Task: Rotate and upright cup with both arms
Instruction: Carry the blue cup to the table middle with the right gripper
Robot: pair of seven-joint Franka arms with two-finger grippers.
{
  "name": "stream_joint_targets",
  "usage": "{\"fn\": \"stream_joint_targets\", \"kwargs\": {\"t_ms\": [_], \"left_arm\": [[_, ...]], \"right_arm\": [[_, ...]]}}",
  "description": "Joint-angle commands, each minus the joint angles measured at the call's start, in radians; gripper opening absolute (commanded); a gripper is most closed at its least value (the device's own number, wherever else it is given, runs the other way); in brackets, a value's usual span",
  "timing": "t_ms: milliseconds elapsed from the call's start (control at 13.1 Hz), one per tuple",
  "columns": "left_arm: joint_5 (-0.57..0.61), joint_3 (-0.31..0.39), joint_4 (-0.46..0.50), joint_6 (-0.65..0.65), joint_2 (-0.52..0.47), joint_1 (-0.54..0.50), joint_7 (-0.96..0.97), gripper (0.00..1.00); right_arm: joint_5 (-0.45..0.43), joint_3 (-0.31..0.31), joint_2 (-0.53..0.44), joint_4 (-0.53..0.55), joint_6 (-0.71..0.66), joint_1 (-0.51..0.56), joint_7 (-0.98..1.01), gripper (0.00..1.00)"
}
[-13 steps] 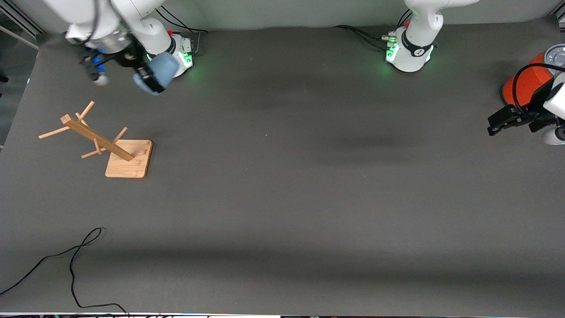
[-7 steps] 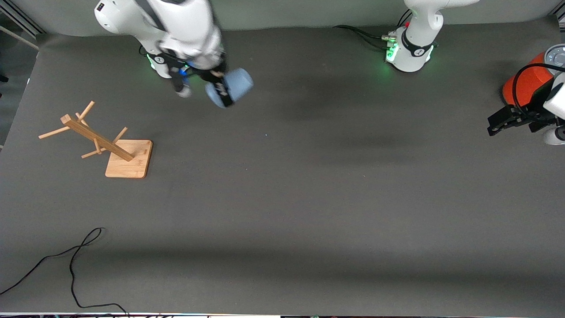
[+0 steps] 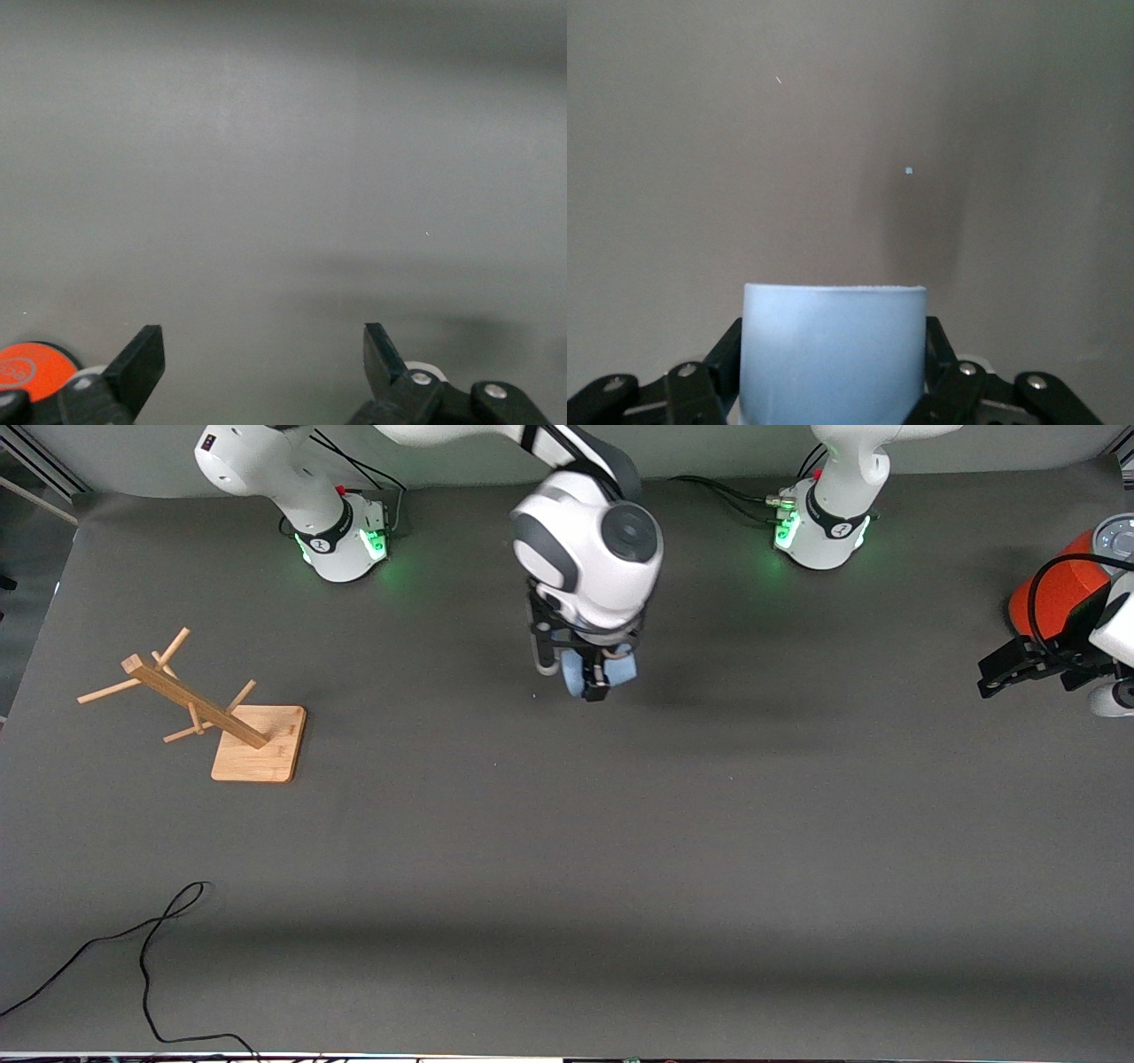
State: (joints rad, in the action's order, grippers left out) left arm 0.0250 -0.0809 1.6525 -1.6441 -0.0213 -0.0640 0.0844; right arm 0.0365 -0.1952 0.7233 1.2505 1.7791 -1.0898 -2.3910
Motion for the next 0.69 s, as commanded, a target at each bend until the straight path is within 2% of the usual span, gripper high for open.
{"fn": "stream_joint_targets", "kwargs": {"t_ms": [0, 305, 610], "left_arm": [[0.000, 0.000, -0.019, 0.020, 0.007, -0.002, -0.015, 1.00], [0.000, 0.000, -0.019, 0.021, 0.007, -0.002, -0.015, 1.00], [0.000, 0.000, -0.016, 0.021, 0.007, -0.002, -0.015, 1.00]], "right_arm": [[0.008, -0.013, 0.151, -0.132, 0.025, -0.021, -0.103, 0.23], [0.005, 0.000, 0.249, -0.134, 0.115, -0.028, -0.197, 0.21], [0.002, 0.003, 0.291, -0.134, 0.140, -0.039, -0.220, 0.21]]}}
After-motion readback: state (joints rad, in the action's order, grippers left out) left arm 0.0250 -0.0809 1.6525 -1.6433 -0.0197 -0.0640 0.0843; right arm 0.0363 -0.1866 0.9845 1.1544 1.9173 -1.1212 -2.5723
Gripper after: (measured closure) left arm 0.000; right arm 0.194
